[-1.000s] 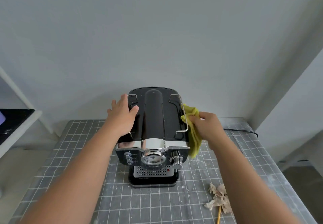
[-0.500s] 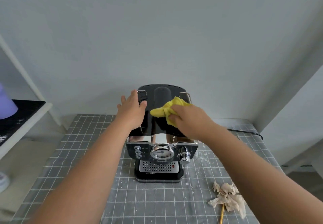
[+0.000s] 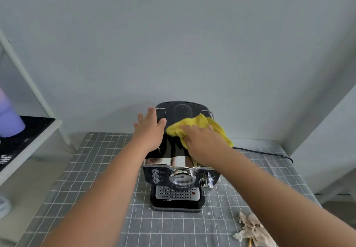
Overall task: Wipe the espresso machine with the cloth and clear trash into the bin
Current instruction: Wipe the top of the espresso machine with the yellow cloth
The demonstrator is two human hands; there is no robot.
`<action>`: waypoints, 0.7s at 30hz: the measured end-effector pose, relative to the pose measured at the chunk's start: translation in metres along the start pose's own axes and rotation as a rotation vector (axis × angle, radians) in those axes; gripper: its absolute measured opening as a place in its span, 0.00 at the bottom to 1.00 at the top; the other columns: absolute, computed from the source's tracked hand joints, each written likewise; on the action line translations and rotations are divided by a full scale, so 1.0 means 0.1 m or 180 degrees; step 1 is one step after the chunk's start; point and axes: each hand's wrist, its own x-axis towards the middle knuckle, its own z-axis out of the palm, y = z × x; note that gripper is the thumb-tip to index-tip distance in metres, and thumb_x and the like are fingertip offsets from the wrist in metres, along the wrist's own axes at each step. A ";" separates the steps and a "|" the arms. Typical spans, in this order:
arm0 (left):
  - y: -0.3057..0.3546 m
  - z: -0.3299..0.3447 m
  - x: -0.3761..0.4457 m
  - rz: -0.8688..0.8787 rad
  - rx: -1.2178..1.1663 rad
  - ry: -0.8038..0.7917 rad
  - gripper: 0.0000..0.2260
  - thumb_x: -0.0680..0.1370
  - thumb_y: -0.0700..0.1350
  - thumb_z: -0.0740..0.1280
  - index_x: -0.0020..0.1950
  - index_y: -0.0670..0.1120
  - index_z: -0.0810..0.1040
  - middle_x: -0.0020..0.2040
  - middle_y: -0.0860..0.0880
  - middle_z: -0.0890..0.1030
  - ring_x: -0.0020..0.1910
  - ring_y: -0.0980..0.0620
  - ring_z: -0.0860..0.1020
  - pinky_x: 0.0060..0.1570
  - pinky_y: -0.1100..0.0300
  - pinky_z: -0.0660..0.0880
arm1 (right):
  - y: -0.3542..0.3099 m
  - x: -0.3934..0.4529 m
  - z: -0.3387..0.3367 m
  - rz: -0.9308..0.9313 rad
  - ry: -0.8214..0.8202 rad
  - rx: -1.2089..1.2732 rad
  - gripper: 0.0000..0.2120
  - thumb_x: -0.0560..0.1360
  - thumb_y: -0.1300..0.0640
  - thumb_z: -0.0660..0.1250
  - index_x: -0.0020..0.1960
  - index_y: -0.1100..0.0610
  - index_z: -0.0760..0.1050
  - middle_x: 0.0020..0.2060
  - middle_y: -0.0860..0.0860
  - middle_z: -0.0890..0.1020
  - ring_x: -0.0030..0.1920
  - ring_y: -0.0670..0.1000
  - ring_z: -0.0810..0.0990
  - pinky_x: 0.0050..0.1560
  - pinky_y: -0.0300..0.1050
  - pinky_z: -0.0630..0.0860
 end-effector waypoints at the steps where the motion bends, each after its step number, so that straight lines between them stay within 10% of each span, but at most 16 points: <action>1: 0.00 -0.01 -0.01 0.0007 -0.0031 -0.0010 0.24 0.84 0.51 0.48 0.78 0.48 0.47 0.79 0.44 0.47 0.77 0.37 0.45 0.73 0.41 0.49 | 0.04 0.20 -0.03 0.0066 -0.0057 0.0037 0.21 0.81 0.53 0.50 0.73 0.49 0.61 0.64 0.57 0.74 0.65 0.60 0.72 0.72 0.62 0.53; 9: -0.02 -0.03 -0.03 -0.0012 -0.0081 0.0020 0.22 0.84 0.48 0.48 0.78 0.47 0.48 0.79 0.42 0.47 0.76 0.36 0.44 0.73 0.40 0.49 | 0.09 1.21 -0.08 0.0032 -0.0328 0.0194 0.26 0.78 0.53 0.53 0.76 0.49 0.60 0.79 0.48 0.47 0.78 0.57 0.46 0.76 0.58 0.45; 21: -0.03 0.01 0.01 -0.0062 -0.0055 0.0044 0.23 0.84 0.47 0.50 0.77 0.45 0.49 0.78 0.42 0.50 0.76 0.35 0.45 0.73 0.40 0.51 | 0.09 0.99 -0.07 0.0001 -0.0130 0.0126 0.23 0.79 0.53 0.49 0.73 0.51 0.63 0.76 0.45 0.58 0.75 0.57 0.57 0.73 0.63 0.50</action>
